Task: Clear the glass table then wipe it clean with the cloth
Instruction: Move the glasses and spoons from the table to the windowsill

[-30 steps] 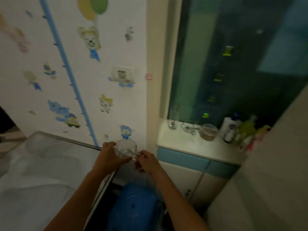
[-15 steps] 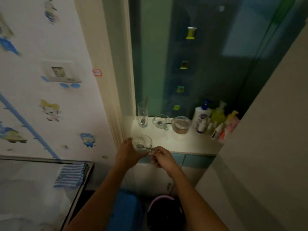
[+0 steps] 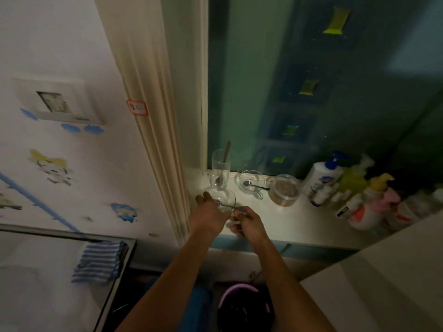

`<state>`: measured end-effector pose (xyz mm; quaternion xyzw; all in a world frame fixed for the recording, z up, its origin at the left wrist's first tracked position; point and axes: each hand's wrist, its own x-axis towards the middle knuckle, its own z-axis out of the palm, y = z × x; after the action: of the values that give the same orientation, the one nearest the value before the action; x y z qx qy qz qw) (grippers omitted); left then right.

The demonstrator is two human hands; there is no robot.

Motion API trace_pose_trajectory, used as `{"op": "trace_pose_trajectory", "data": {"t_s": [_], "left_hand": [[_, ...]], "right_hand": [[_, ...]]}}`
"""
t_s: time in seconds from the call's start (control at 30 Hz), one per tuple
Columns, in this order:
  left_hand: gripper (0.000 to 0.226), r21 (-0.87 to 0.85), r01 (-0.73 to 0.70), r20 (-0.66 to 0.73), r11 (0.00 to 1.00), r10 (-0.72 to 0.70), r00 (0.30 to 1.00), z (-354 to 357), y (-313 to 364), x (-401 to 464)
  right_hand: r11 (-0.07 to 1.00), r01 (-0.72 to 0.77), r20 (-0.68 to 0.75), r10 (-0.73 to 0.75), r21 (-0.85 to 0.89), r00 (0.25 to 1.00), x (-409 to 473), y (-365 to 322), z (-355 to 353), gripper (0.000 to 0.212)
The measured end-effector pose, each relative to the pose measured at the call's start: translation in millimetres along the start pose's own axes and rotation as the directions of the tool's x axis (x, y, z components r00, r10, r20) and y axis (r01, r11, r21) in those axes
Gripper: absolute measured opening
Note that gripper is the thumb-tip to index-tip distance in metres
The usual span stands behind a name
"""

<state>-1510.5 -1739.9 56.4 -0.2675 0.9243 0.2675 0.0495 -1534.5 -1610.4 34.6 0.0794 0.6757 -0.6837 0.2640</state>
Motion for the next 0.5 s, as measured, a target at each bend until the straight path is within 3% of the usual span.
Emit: {"op": "trace_pose_trajectory", "data": {"t_s": [0.2,0.5], "left_hand": [[0.091,0.007,0.034,0.061,0.999,-0.035,0.998,5,-3,15],[0.098,0.0,0.053,0.014,0.999,-0.053,0.998,17,-2,10]], "right_hand": [[0.997,-0.011,0.018,0.013,-0.077,1.0,15,2,-1,0.014],[0.989,-0.004,0.042,0.011,-0.146,0.999,18,8,-10,0.014]]}}
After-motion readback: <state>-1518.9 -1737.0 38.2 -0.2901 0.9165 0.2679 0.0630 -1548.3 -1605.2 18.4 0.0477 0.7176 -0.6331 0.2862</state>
